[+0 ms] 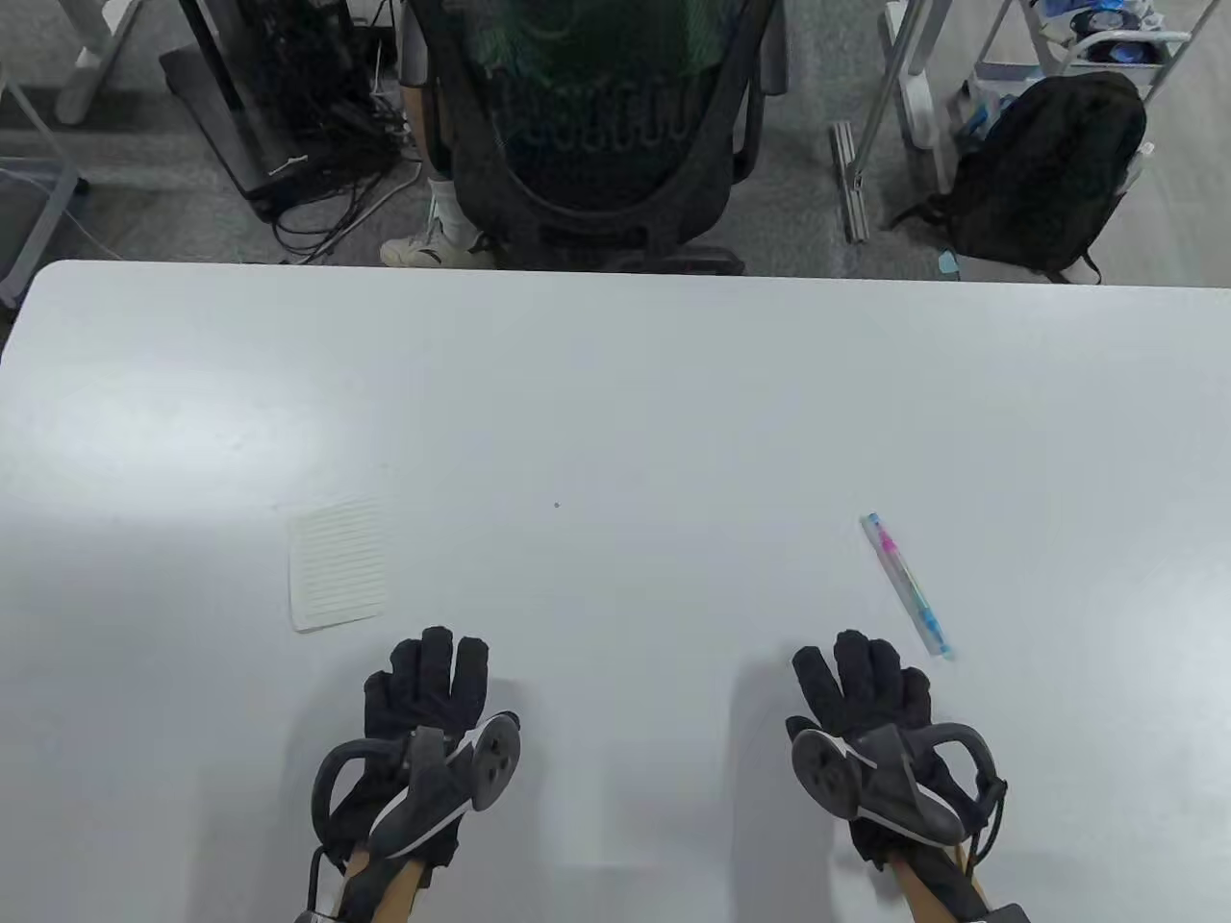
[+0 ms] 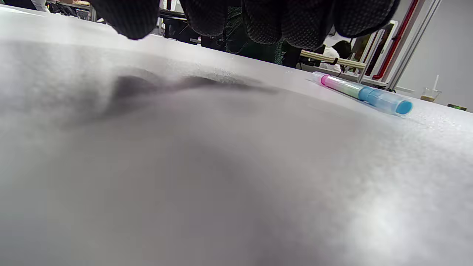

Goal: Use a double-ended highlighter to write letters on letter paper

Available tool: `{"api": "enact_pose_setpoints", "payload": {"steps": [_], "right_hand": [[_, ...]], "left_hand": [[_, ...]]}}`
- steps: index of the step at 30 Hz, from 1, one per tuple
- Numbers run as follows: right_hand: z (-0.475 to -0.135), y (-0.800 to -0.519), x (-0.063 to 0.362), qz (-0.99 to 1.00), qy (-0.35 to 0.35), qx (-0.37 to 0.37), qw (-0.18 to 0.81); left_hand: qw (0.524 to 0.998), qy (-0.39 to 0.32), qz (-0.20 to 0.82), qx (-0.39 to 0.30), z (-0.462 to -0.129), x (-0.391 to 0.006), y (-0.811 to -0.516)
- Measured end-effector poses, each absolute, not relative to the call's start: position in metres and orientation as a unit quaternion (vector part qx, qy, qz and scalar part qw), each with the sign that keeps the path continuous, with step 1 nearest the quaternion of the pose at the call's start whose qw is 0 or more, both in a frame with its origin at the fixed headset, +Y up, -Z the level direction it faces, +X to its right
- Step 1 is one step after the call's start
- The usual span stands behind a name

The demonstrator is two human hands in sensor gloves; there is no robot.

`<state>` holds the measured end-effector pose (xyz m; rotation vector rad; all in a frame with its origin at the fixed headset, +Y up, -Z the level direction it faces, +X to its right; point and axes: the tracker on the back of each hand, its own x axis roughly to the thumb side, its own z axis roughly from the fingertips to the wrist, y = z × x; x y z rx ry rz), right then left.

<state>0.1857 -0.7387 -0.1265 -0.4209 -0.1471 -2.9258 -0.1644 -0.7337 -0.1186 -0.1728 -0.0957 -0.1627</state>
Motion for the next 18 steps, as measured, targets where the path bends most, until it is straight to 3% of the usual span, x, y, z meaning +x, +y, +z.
{"api": "enact_pose_setpoints", "payload": {"steps": [18], "right_hand": [[-0.1225, -0.7333, 0.1779, -0.983, -0.048, -0.151, 0.092]], "left_hand": [[0.993, -0.043, -0.074, -0.087, -0.1205, -0.1680, -0.7337]]}}
